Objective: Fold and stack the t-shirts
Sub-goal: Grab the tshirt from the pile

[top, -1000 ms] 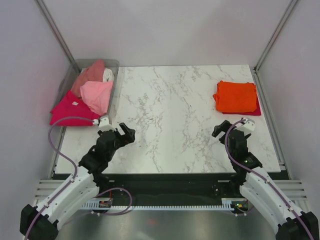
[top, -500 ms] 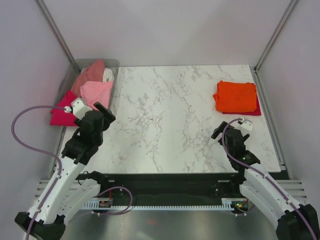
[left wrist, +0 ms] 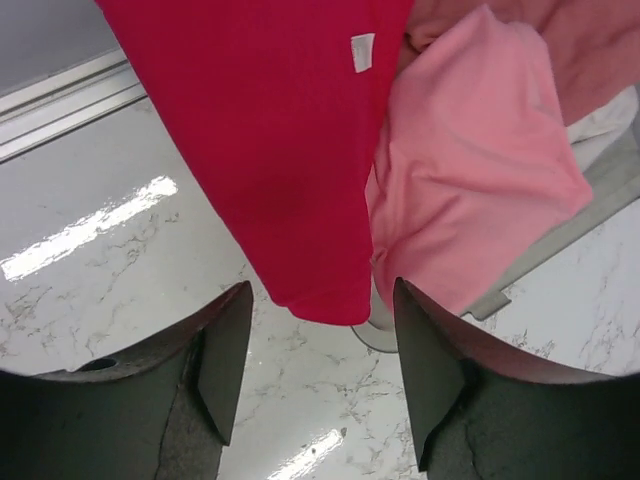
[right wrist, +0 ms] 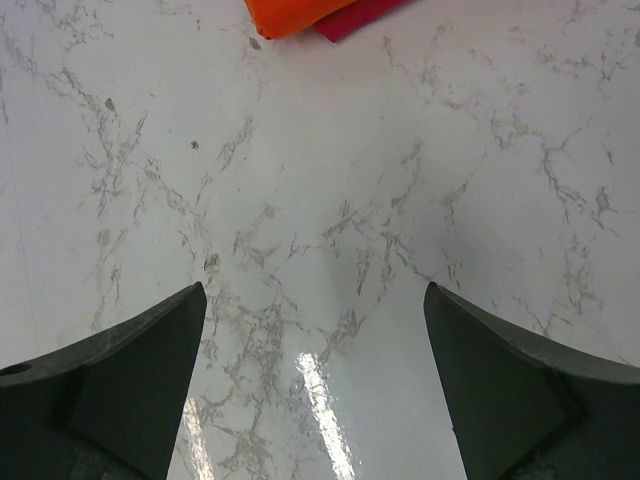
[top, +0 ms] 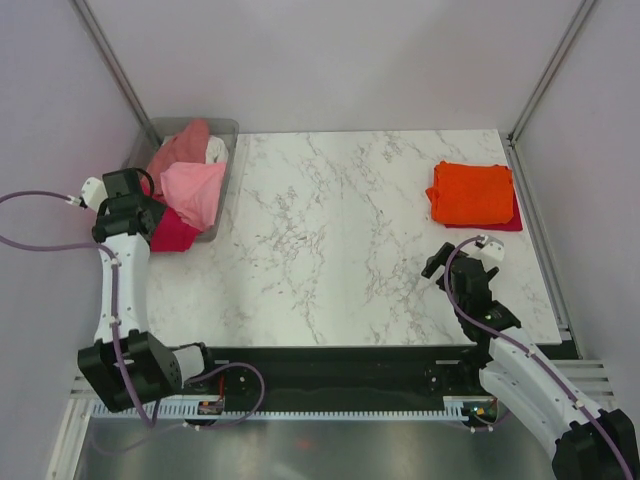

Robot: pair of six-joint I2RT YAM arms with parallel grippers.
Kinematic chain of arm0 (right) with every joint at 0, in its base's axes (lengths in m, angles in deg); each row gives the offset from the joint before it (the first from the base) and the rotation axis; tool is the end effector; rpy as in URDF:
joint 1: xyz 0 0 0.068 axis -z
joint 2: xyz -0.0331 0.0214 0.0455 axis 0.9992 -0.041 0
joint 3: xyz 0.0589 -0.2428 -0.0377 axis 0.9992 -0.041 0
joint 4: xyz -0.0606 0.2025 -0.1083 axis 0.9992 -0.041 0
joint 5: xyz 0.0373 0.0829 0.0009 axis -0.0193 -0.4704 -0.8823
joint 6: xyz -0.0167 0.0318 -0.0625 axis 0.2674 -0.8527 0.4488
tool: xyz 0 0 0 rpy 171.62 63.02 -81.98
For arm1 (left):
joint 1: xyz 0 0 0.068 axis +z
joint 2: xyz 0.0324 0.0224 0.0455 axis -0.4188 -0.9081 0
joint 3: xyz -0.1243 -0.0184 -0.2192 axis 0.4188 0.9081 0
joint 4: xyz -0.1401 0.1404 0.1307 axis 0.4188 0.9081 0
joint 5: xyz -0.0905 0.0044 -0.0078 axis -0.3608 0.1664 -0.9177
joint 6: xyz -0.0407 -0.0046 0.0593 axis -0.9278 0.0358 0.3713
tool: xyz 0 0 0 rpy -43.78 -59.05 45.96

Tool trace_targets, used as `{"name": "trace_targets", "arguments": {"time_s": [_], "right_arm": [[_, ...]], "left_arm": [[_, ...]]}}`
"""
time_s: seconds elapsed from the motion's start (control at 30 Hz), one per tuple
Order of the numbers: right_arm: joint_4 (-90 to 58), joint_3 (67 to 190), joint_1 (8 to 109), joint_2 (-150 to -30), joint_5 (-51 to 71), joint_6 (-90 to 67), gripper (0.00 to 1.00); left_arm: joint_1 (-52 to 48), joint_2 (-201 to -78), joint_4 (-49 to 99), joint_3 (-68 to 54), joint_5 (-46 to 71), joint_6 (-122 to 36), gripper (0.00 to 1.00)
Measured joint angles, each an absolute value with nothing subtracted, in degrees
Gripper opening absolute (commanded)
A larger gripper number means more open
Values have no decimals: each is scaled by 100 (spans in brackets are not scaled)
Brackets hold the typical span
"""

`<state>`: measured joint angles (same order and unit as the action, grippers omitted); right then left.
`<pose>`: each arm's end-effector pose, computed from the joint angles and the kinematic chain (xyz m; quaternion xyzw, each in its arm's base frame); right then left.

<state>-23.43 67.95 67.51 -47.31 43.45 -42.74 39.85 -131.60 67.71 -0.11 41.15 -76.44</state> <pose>0.1631 0.0322 0.1681 0.2395 0.8207 0.0627 0.5149 0.2290 0.0832 0.3025 -0.5135 0.7442 0.0532 0.4238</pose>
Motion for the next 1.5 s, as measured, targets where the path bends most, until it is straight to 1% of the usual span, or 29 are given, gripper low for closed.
{"name": "trace_targets", "arguments": {"time_s": [0.07, 0.1, 0.2, 0.37, 0.43, 0.57, 0.63, 0.67, 0.7, 0.73, 0.77, 0.8, 0.83, 0.87, 1.07, 1.33, 1.5], "right_arm": [[-2343, 6795, 6751, -4731, 4336, -4267, 98], [-2345, 6795, 6751, -4731, 4334, -4265, 98], [-2345, 6795, 6751, -4729, 4334, -4265, 98], [-2343, 6795, 6751, -4727, 4334, -4263, 98], [-2343, 6795, 6751, -4727, 4334, -4263, 98], [-2343, 6795, 6751, -4727, 4332, -4263, 98], [-2343, 6795, 6751, -4727, 4332, -4263, 98], [-2343, 6795, 6751, -4727, 4332, -4263, 98], [-2343, 6795, 6751, -4727, 4332, -4263, 98], [-2343, 6795, 6751, -4727, 4332, -4263, 98], [-2343, 6795, 6751, -4727, 4332, -4263, 98], [-2343, 6795, 6751, -4727, 4332, -4263, 98], [-2343, 6795, 6751, -4727, 4332, -4263, 98], [-2343, 6795, 6751, -4727, 4332, -4263, 98], [-2343, 6795, 6751, -4727, 4332, -4263, 98], [-2343, 6795, 6751, -4751, 4332, -4263, 98], [-2343, 6795, 6751, -4753, 4332, -4261, 98]], "left_arm": [[4197, -13518, 6780, -122, 3940, -7655, 62], [4282, -13715, 6790, -177, 3840, -7670, 59], [4437, -14156, 6808, -323, 3663, -7740, 58], [4564, -14513, 6823, -400, 3577, -7987, 54], [4569, -14626, 6845, -450, 3577, -8053, 54], [4569, -14932, 6847, -531, 3575, -8145, 59], [4569, -15085, 6852, -531, 3575, -8184, 59], [4571, -15160, 6852, -531, 3577, -8204, 58], [4582, -15260, 6854, -533, 3571, -8223, 54], [4593, -15345, 6854, -533, 3551, -8239, 46], [4612, -15457, 6860, -535, 3523, -8256, 28], [4643, -15568, 6867, -544, 3462, -8287, 16], [4667, -15647, 6847, -577, 3389, -8328, 5], [4691, -15682, 6895, -656, 3361, -8320, 2], [4728, -15350, 6900, -682, 3405, -8309, 2], [4730, -14502, 6981, -697, 3365, -8317, 2], [4730, -13888, 7134, -892, 3136, -8335, 2]]}}
